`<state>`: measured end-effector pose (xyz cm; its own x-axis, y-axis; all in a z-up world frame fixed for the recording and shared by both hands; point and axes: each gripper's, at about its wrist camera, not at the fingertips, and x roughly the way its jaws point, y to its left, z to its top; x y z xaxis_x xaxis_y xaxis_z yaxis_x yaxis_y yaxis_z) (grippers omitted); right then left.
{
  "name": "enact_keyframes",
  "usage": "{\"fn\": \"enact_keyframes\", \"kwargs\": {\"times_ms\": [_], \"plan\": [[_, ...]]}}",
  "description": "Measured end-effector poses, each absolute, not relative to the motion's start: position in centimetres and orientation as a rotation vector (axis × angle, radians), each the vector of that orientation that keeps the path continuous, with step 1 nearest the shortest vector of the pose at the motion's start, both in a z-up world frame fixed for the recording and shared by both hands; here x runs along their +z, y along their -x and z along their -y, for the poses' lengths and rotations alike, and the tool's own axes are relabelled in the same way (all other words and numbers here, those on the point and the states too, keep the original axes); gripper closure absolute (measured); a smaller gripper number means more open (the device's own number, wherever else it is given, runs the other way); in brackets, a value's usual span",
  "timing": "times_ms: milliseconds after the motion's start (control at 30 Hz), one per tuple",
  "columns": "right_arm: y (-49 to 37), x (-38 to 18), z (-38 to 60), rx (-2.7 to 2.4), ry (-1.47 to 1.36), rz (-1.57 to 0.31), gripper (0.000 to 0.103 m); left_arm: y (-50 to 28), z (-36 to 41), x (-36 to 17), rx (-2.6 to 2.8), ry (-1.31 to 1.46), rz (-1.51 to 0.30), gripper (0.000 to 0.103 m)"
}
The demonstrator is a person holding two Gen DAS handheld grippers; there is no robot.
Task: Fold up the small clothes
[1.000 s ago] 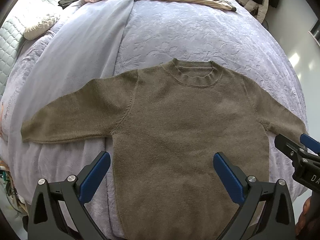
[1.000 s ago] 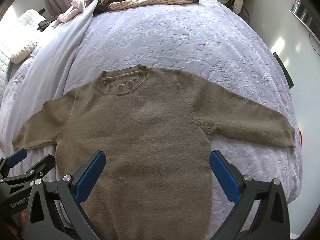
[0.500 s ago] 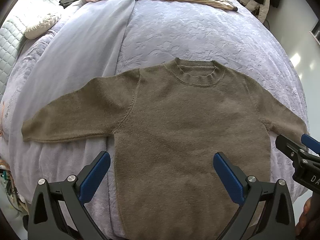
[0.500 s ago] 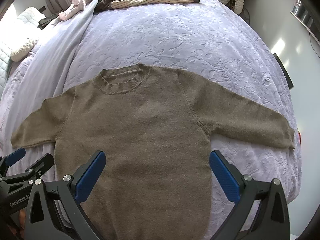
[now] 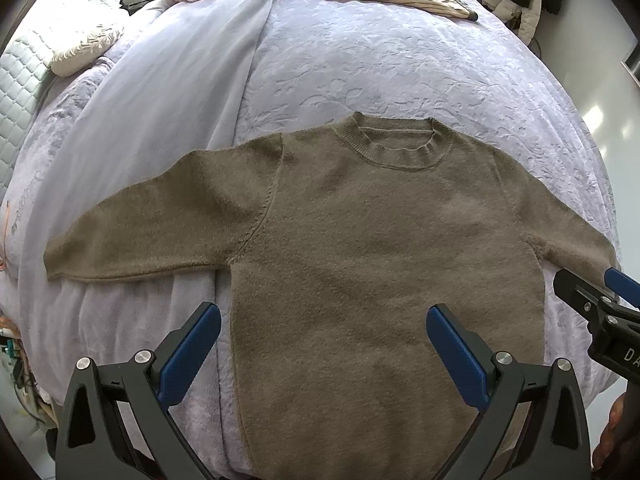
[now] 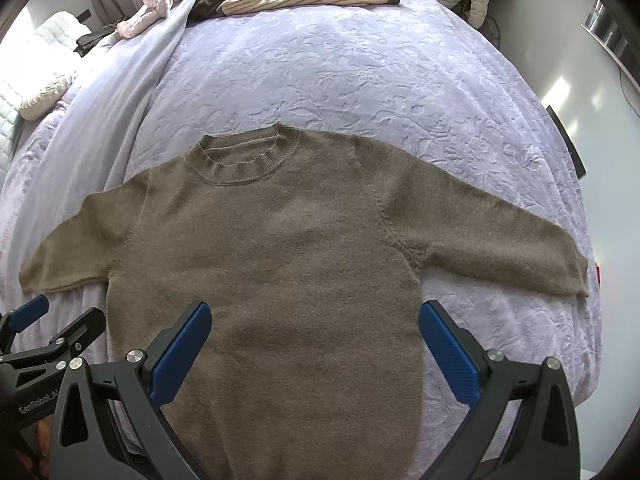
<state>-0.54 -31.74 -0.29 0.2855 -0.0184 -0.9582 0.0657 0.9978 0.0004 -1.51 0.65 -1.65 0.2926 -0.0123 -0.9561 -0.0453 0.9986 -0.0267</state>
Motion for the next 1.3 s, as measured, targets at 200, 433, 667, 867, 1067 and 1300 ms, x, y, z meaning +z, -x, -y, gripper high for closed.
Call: {"fn": "enact_keyframes", "kwargs": {"times_ms": [200, 433, 667, 867, 1067, 1300], "plan": [[0.5, -0.4, 31.6, -0.051, -0.035, -1.283, 0.000, 1.6, -0.7, -1.9, 0.024, 0.053, -1.277, 0.000], [-0.4, -0.4, 31.2, -0.056, -0.027, -1.295, 0.000, 1.6, -0.9, -2.2, 0.024, 0.056, -1.288, 0.000], [0.1, -0.6, 31.3, -0.056, -0.030, -1.293, 0.000, 1.3, -0.8, -2.3, 0.023, 0.060, -1.296, 0.000], [0.0, -0.9, 31.3, -0.061, -0.033, -1.304, 0.000, 1.2, -0.9, -2.6, 0.024, 0.062, -1.305, 0.000], [-0.3, -1.3, 31.3, -0.060, -0.028, -1.313, 0.000, 1.0, -1.1, -3.2, 0.024, 0.064, -1.318, 0.000], [-0.7, -1.6, 31.0, -0.056, -0.027, -1.318, 0.000, 0.8, -1.2, -3.5, 0.023, 0.067, -1.323, 0.000]]}}
